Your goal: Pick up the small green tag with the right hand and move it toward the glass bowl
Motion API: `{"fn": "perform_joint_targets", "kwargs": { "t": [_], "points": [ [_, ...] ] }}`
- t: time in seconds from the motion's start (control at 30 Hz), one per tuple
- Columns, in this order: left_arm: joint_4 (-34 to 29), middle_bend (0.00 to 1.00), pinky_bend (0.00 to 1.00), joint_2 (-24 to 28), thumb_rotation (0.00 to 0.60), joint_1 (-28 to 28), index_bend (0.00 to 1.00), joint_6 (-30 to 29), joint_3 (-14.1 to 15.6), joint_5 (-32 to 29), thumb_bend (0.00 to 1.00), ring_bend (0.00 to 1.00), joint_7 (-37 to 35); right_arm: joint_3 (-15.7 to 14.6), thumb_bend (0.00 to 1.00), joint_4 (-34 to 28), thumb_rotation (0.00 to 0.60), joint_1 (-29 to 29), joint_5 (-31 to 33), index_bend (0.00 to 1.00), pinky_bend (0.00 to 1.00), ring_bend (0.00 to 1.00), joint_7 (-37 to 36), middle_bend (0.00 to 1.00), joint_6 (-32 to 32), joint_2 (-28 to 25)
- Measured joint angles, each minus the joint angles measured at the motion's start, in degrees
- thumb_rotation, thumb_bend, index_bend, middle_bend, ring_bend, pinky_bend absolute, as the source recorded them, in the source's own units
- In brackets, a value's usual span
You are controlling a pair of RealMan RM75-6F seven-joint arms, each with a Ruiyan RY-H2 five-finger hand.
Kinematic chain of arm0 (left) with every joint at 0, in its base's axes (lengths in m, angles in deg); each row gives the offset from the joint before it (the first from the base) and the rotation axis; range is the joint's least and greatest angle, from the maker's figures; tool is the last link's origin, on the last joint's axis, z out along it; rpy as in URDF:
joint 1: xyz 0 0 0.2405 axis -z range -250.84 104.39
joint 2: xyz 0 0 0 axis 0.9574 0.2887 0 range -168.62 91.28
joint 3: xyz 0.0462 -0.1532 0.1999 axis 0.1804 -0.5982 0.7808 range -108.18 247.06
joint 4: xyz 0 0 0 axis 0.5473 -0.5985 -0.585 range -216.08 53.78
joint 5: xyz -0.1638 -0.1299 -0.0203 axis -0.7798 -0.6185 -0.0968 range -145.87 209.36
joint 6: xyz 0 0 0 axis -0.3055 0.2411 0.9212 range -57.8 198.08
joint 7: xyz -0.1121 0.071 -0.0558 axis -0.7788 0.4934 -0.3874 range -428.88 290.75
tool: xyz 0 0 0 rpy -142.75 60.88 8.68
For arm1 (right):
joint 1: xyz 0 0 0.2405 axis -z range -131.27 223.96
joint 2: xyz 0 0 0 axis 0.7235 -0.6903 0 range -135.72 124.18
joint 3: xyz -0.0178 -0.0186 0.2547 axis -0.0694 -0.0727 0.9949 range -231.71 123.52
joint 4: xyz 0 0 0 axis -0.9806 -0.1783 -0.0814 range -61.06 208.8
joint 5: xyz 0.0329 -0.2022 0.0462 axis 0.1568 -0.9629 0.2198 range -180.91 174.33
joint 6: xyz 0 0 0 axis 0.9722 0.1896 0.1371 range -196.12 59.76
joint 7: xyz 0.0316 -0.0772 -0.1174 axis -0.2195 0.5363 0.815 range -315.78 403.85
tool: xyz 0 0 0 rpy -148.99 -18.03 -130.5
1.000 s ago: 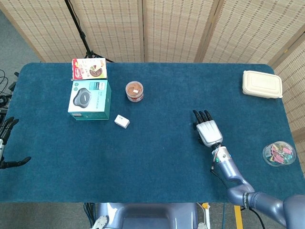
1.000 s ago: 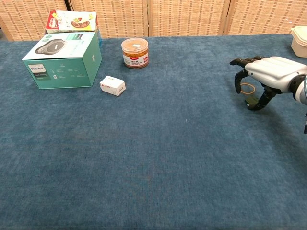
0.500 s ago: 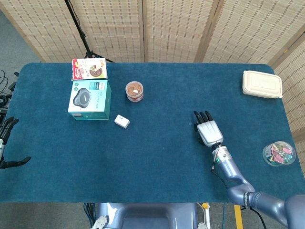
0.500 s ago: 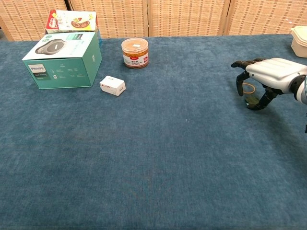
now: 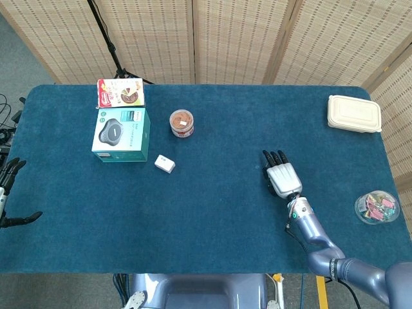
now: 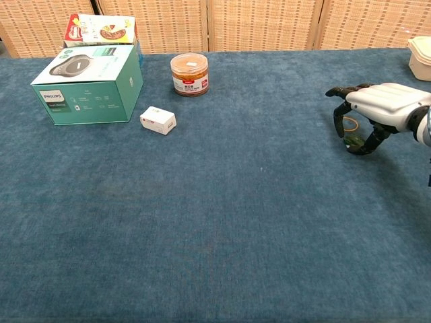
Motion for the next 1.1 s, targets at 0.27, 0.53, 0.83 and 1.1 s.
{"fn": "perform_joint_targets", "kwargs": {
  "t": [0.27, 0.53, 0.83, 1.1],
  "points": [
    [0.0, 0.0, 0.0, 0.0, 0.6, 0.0, 0.0, 0.0, 0.0, 0.0, 0.0, 0.0, -0.2, 0.0, 0.62, -0.1, 0.6, -0.1, 0.6, 0.51, 0.0, 0.0, 0.5, 0.0, 0.1, 0.0],
    [0.0, 0.0, 0.0, 0.0, 0.6, 0.0, 0.0, 0.0, 0.0, 0.0, 0.0, 0.0, -0.1, 0.1, 0.7, 0.1, 0.6, -0.2, 1.4, 0.56, 0.0, 0.0, 1.1, 0.0, 0.3, 0.2],
    [-0.1, 0.0, 0.0, 0.1, 0.6, 0.0, 0.0, 0.1, 0.0, 0.0, 0.0, 0.0, -0.1, 0.4, 0.75, 0.3, 0.6, -0.4, 2.9, 0.57, 0.0, 0.0, 2.3, 0.0, 0.7, 0.6],
    [-0.1, 0.0, 0.0, 0.1, 0.6, 0.0, 0.0, 0.2, 0.0, -0.1, 0.0, 0.0, -0.2, 0.6, 0.79, -1.1, 0.6, -0.4, 3.6, 0.57, 0.0, 0.0, 2.9, 0.0, 0.5, -0.1]
  ]
}}
